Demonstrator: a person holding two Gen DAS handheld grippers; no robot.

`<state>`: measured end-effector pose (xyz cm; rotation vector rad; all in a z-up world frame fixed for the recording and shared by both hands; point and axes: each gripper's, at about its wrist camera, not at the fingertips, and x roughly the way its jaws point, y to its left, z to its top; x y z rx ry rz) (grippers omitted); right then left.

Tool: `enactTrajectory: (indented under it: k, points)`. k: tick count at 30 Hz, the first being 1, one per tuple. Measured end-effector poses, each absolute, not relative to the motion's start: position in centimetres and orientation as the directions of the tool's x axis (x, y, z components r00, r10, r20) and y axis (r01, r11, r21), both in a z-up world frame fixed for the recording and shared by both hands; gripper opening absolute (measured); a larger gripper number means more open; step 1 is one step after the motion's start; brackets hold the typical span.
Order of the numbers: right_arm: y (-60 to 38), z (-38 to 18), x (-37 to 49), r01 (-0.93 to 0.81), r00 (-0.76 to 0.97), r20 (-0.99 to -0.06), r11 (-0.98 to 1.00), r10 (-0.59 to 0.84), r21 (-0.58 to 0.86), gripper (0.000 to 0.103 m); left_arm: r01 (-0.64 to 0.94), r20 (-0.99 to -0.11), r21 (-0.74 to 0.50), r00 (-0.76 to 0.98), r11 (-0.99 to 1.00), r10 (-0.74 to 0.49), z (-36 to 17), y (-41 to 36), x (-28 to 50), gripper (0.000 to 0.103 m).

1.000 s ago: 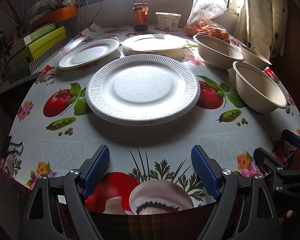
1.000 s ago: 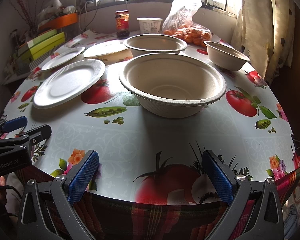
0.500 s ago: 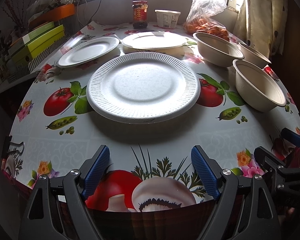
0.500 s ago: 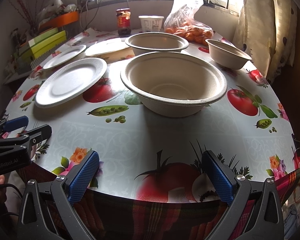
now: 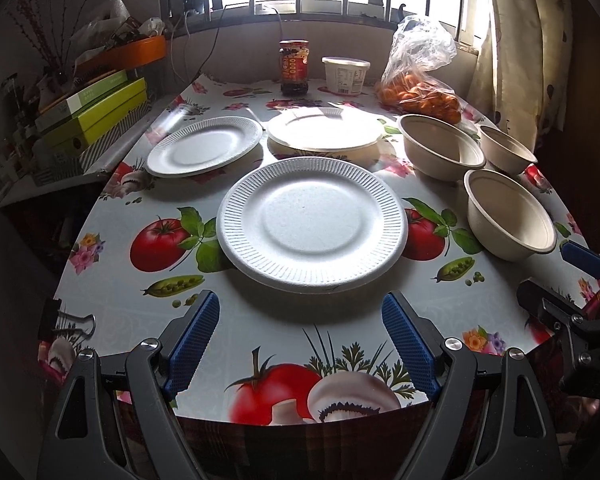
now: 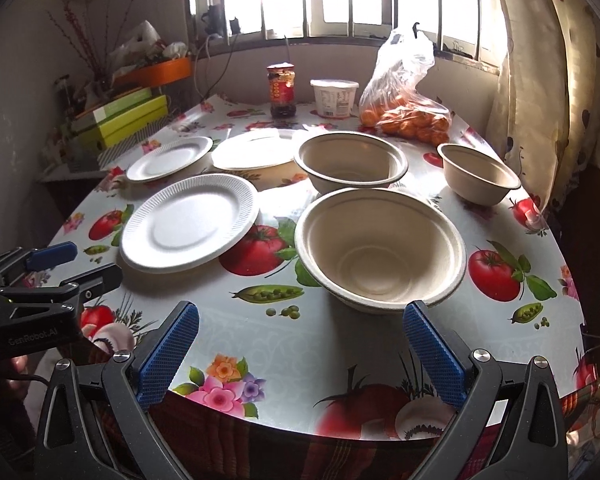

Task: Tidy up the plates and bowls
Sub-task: 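Move the left tool toward the large white plate while the right tool approaches another plate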

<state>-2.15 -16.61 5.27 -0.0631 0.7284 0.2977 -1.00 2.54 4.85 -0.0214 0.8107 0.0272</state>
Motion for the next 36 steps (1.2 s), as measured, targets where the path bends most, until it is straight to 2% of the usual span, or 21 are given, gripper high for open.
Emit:
enactTrajectory:
  k: [7, 11, 22, 36]
  points:
    - [-14.6, 7.6, -0.1, -0.327, 0.704, -0.644, 0.942, 0.298, 0.077, 0.103, -0.079, -0.692, -0.003, 0.719, 0.997, 0.055, 7.2, 5.2, -0.1, 0.084]
    - [-12.9, 8.4, 1.1, -0.362, 0.695, -0.646, 0.93, 0.317, 0.067, 0.103, -0.101, -0.695, -0.037, 0.718, 0.994, 0.047, 7.8, 7.0, 0.7, 0.084]
    - [-7.1, 11.2, 5.8, -0.46, 0.68, -0.621, 0.887, 0.39, 0.054, 0.103, -0.184, -0.695, -0.026, 0.71, 0.983, 0.115, 9.1, 11.7, 3.8, 0.084]
    - [-0.7, 11.6, 12.3, -0.524, 0.622, -0.659, 0.85, 0.423, 0.051, 0.099, -0.225, -0.723, -0.053, 0.68, 0.973, 0.118, 9.1, 15.8, 8.9, 0.084]
